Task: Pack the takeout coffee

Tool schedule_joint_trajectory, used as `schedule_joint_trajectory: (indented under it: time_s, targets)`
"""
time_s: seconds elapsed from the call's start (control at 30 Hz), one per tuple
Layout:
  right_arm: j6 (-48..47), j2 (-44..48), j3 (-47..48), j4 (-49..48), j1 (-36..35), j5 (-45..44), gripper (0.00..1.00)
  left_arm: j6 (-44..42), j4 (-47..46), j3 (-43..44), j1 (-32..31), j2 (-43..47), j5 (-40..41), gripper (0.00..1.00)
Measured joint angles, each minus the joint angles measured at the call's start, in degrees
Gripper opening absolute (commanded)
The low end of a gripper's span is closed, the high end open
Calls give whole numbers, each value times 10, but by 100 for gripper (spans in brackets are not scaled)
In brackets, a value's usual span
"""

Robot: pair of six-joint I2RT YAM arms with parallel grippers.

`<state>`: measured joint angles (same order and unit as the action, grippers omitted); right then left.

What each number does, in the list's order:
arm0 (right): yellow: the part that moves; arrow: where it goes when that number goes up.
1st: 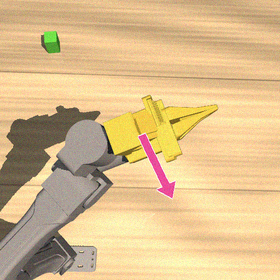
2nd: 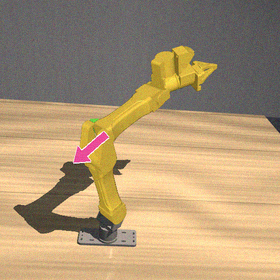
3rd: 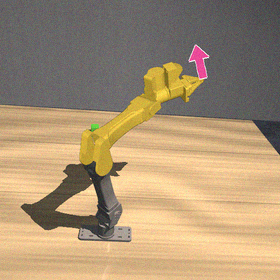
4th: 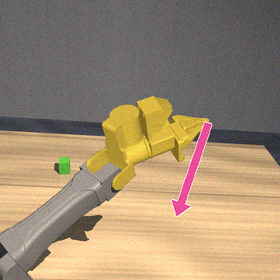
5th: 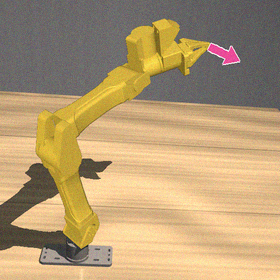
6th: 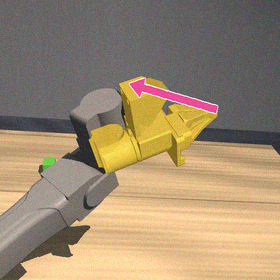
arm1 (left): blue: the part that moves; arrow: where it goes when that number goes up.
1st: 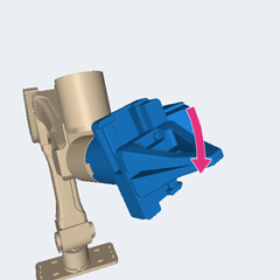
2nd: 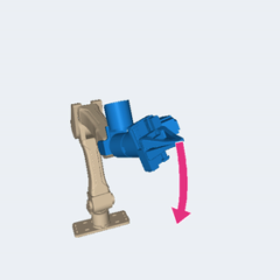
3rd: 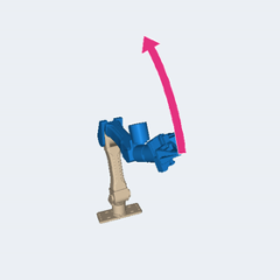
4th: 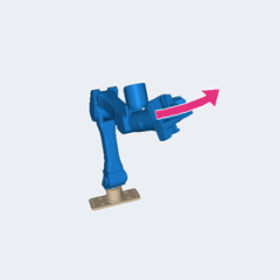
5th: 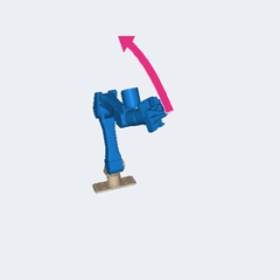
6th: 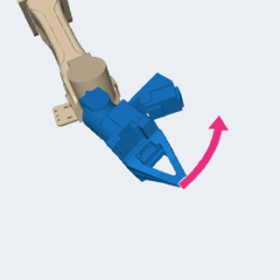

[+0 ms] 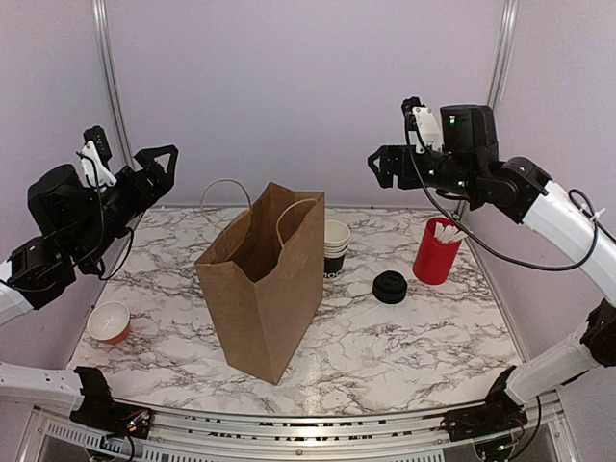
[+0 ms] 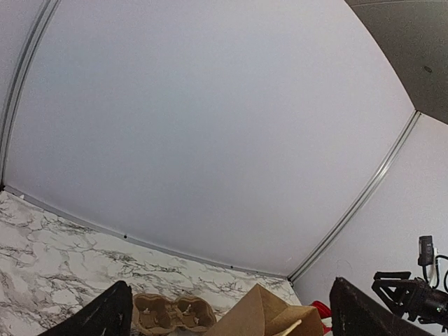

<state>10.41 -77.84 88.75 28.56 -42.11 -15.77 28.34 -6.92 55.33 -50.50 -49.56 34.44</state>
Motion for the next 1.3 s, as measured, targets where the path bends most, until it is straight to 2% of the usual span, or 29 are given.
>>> schedule_joint_trajectory:
  time_s: [0.13,0.4,0.6,0.7,0.93,1.13,1.3]
  targets:
    - [25,26,-42,32,61,10,92,21,27,9,48,-18,-3,99]
    - [63,97,-135,84,185,40,88,73,67,9,146,-47,-75,99]
    - [77,141,-191,92,288,76,80,101,72,1,196,-49,-128,99]
    - [84,148,-225,86,344,108,76,112,73,-8,208,-49,-147,99]
    - [112,152,-283,48,429,198,57,127,77,-23,219,-48,-171,99]
    - [139,151,-291,0,453,239,46,131,80,-33,220,-45,-175,99]
    - [152,140,-294,-30,459,257,43,133,86,-36,220,-36,-175,99]
